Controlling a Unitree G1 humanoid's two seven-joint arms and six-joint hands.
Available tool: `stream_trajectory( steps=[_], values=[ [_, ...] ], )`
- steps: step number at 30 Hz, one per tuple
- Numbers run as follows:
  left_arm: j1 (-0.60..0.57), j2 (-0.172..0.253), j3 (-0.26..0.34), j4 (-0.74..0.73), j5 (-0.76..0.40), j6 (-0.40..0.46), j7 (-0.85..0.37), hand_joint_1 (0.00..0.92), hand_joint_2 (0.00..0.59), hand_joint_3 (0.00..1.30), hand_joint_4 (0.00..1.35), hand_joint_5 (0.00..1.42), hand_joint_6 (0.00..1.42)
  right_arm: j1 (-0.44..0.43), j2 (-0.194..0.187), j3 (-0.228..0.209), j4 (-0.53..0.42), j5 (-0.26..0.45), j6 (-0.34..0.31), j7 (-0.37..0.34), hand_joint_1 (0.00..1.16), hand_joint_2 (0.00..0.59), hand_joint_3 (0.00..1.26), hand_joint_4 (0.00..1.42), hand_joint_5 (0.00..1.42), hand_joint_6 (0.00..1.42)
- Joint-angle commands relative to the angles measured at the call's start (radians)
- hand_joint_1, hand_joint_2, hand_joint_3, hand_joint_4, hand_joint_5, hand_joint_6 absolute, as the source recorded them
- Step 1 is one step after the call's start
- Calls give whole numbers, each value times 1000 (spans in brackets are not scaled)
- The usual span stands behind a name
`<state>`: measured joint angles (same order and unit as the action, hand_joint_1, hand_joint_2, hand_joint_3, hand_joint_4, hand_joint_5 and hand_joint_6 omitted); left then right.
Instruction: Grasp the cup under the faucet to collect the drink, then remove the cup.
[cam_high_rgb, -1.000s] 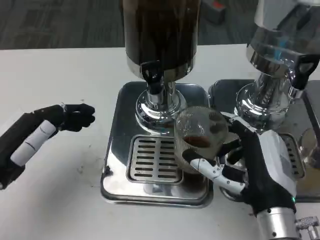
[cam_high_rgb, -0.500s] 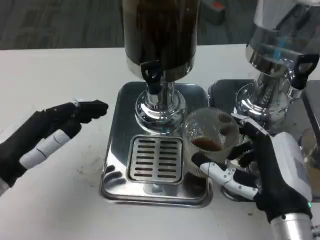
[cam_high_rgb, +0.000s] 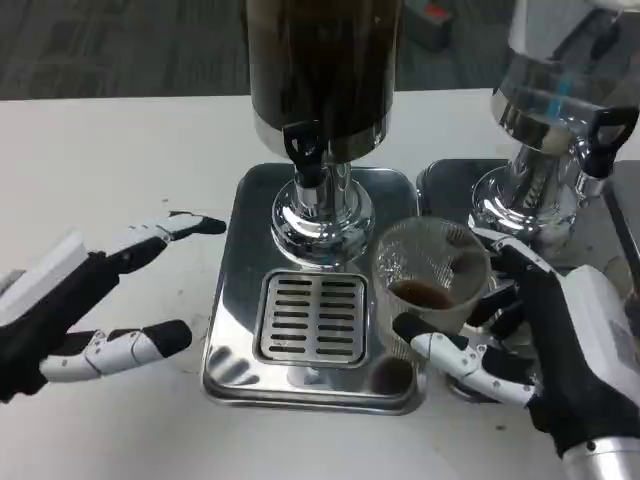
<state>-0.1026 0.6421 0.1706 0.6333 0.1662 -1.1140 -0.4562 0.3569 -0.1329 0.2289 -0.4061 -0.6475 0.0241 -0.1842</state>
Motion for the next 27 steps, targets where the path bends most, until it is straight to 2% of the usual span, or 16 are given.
stream_trajectory(
  steps=[1,13,27],
  values=[
    [38,35,-10,-35,29,-36,46,0,112,182,69,80,142,17,-3,-11,-56,0,-7,12,648,241,523,575,702,813],
    [109,62,-23,-115,-14,-45,66,0,108,186,69,79,140,86,-8,-21,-129,9,-18,49,656,242,525,575,706,815],
    [188,81,-40,-192,-58,-58,68,0,109,187,69,79,127,162,-8,-22,-178,6,-29,52,658,242,525,575,720,832]
  ],
)
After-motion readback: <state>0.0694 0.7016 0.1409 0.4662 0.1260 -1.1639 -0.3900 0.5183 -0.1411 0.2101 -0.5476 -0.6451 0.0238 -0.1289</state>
